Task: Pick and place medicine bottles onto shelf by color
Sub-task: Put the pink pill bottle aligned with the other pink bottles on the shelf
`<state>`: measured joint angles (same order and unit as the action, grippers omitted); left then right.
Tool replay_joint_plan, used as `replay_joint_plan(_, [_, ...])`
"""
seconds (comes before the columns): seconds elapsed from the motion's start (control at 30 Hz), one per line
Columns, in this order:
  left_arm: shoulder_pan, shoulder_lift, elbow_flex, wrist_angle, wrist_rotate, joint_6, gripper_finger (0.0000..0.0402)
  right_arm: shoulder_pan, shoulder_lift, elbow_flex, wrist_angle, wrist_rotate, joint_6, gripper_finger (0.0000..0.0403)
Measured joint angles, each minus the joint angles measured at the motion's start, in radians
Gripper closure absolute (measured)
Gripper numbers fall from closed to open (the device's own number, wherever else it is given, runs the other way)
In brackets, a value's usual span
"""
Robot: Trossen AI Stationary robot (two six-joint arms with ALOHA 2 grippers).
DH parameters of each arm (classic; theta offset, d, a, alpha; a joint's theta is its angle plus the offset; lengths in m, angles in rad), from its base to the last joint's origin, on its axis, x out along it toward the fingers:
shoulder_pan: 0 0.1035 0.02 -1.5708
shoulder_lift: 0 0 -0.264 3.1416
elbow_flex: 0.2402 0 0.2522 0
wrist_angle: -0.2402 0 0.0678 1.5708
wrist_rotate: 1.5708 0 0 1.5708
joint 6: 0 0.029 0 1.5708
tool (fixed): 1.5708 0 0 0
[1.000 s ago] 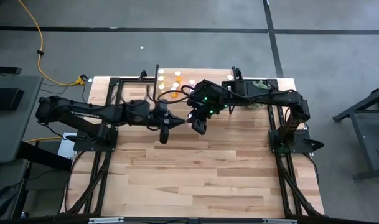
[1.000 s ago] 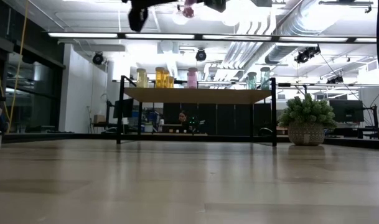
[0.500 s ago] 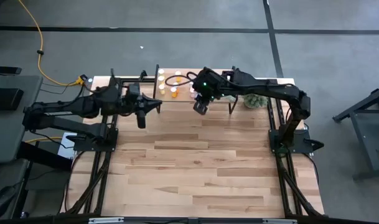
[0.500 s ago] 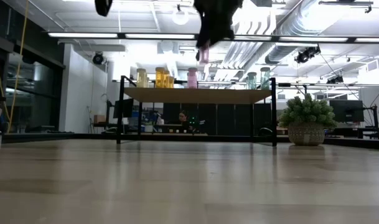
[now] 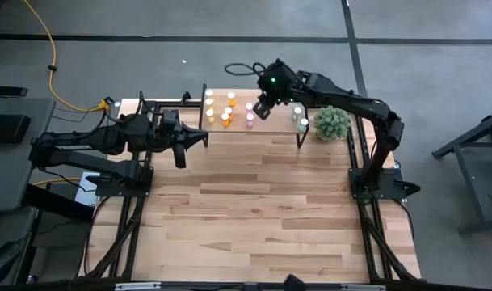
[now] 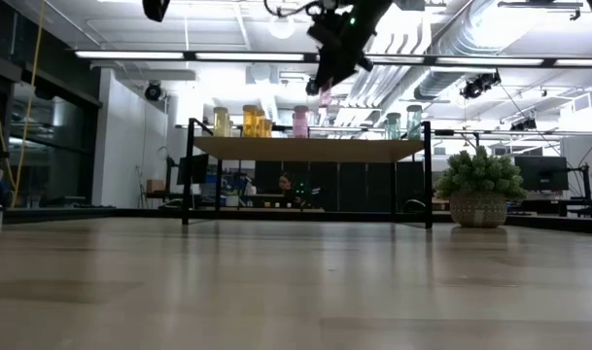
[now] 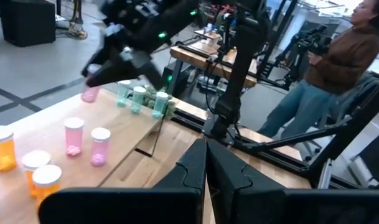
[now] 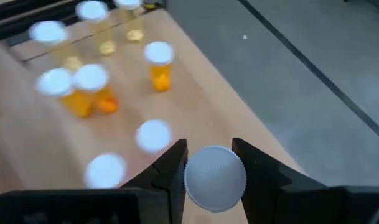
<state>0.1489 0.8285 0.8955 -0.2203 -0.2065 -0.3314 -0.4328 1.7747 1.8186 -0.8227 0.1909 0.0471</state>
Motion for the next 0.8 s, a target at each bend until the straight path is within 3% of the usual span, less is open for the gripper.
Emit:
replay_joint_plan(0.37, [0.0,0.001,0.0,0.011,0.0,-0.036,0.0401,-0.028,0.163,0.019,0.139,-0.013,-0.003,0.0295])
replay_joint_plan(0.8, [0.0,0.001,0.0,0.064,-0.019,-0.059,0.0401,-0.032,0.184,0.026,0.139,-0.011,0.033,0.0295])
